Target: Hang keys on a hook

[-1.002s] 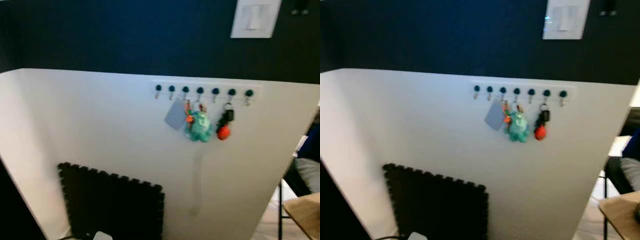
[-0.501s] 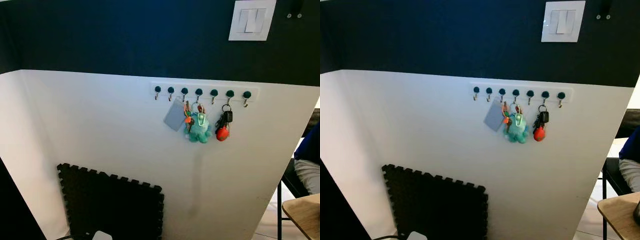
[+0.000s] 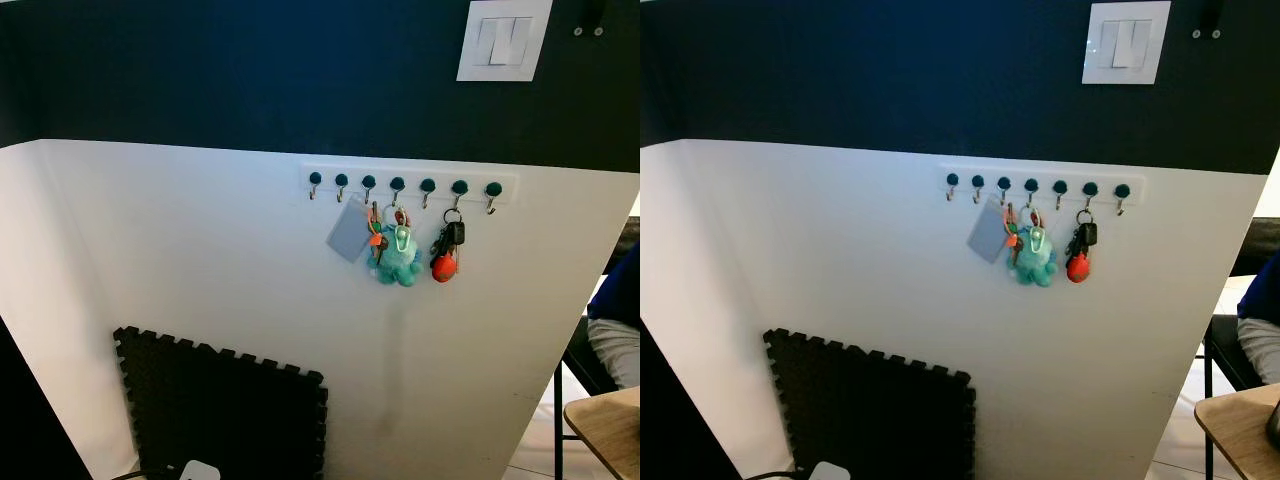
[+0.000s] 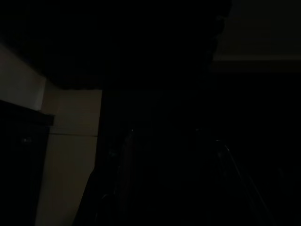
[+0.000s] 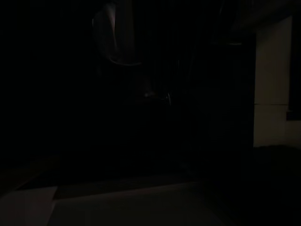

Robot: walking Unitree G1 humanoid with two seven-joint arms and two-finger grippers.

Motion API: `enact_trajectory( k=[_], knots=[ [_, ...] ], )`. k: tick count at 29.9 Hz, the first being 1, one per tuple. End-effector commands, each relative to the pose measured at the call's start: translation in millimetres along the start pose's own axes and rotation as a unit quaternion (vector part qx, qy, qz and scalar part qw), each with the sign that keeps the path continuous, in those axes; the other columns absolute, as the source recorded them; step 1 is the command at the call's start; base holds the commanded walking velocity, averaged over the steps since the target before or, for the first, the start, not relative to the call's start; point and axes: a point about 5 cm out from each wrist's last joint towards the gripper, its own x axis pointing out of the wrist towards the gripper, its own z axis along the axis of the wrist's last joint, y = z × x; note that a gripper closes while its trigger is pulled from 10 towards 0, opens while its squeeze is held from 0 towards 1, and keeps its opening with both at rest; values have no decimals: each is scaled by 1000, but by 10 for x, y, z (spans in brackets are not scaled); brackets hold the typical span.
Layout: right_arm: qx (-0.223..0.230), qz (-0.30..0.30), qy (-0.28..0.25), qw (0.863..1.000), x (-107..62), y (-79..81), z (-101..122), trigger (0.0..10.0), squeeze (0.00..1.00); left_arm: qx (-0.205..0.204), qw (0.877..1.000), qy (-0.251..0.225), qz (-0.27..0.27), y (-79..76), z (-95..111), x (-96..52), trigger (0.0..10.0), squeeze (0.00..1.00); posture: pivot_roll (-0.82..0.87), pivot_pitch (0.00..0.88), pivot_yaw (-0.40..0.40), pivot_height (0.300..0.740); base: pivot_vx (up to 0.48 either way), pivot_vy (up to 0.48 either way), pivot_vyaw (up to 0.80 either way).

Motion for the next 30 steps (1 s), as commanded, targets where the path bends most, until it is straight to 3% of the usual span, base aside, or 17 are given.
enact_trajectory(
  k=[1,30],
  knots=[
    [-1,1,-2,1000,4,10,7,10000,0,-8,1000,-6,0,2,32,12,10000,0,58,0,16,740,0,0,0],
    [-3,4,-2,1000,14,30,19,10000,0,-10,1000,-13,2,19,57,11,10000,0,64,0,11,740,238,0,0]
  ],
)
